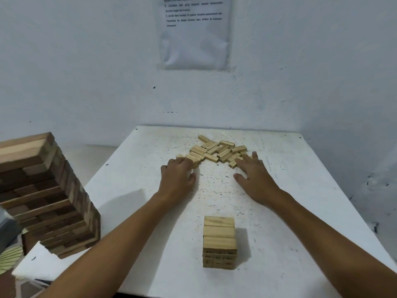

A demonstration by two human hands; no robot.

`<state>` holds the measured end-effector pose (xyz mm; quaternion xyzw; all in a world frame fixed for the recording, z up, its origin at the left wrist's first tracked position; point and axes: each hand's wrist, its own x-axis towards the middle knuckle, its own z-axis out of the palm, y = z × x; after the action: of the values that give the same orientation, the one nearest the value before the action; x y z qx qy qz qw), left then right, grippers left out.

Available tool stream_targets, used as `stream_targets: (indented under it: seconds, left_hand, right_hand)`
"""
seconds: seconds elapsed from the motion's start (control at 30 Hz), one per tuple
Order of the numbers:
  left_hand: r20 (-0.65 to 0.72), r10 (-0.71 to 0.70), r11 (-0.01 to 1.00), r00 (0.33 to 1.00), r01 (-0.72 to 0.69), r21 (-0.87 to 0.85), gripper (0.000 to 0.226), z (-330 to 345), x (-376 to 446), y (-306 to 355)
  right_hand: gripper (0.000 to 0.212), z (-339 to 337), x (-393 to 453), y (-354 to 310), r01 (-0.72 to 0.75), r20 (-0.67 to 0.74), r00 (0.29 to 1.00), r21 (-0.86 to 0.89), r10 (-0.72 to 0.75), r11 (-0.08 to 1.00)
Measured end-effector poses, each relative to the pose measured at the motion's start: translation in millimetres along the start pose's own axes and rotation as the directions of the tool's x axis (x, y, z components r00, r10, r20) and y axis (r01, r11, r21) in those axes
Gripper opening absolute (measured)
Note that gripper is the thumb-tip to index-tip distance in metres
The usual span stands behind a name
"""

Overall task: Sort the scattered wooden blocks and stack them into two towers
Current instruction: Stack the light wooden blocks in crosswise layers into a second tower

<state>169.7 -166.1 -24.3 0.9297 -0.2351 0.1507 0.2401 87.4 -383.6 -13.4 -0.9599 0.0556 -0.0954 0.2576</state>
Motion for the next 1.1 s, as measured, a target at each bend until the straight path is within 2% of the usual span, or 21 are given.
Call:
stream_targets:
  seconds: [0.1, 0.17, 0.23, 0.37, 0.47, 0.57, 0.7, 0.93, 1.0, 1.1]
  left_hand:
    - [-0.02, -0.035, 0.997, 0.999, 0.034, -0.073, 0.023, 4, 5, -5]
    - [-0.045, -0.045, 0.986, 0.998, 0.037, -0.165, 0.029, 1, 6, -6]
    - [-0.049, -0.058, 0.971, 0.997, 0.045, -0.234, 0.028, -2, 4, -5]
    - [-0.003, -0.045, 0.955, 0.999, 0.042, -0.295, 0.009, -11, -6, 0]
    - [0.069, -0.089, 0.916, 0.994, 0.109, -0.386, 0.009, -21, -25, 19]
    - [0.147, -0.157, 0.859, 0.977, 0.208, -0.468, 0.005, -28, -42, 35]
    - [0.267, -0.178, 0.796, 0.947, 0.298, -0.526, 0.008, -36, -54, 46]
    - [0.171, -0.395, 0.71, 0.902, 0.418, -0.567, 0.013, -34, -56, 36]
    - [0.164, -0.409, 0.719, 0.898, 0.428, -0.548, 0.011, -33, -58, 34]
    - [0.161, -0.344, 0.76, 0.925, 0.375, -0.531, 0.011, -34, -57, 31]
  right_hand:
    - [0.052, 6, 9, 0, 0.05, 0.041, 0.998, -0.18, -0.044, 0.982]
    - [0.05, 11, 11, 0, 0.078, 0.058, 0.996, -0.291, -0.064, 0.954]
    - [0.048, 15, 9, -2, 0.096, 0.043, 0.995, -0.331, -0.086, 0.939]
    - [0.041, 20, -5, -10, 0.191, 0.034, 0.981, -0.276, -0.189, 0.942]
    - [0.038, 19, -19, -18, 0.277, 0.041, 0.961, -0.152, -0.274, 0.949]
    - [0.032, 15, -29, -25, 0.303, 0.041, 0.952, -0.014, -0.303, 0.953]
    - [0.023, 12, -37, -29, 0.331, 0.048, 0.941, 0.055, -0.334, 0.942]
    - [0.015, 12, -46, -30, 0.303, 0.045, 0.948, 0.178, -0.315, 0.936]
    - [0.015, 14, -45, -30, 0.301, 0.032, 0.949, 0.197, -0.314, 0.933]
    - [0.015, 17, -44, -30, 0.311, 0.01, 0.947, 0.202, -0.32, 0.929]
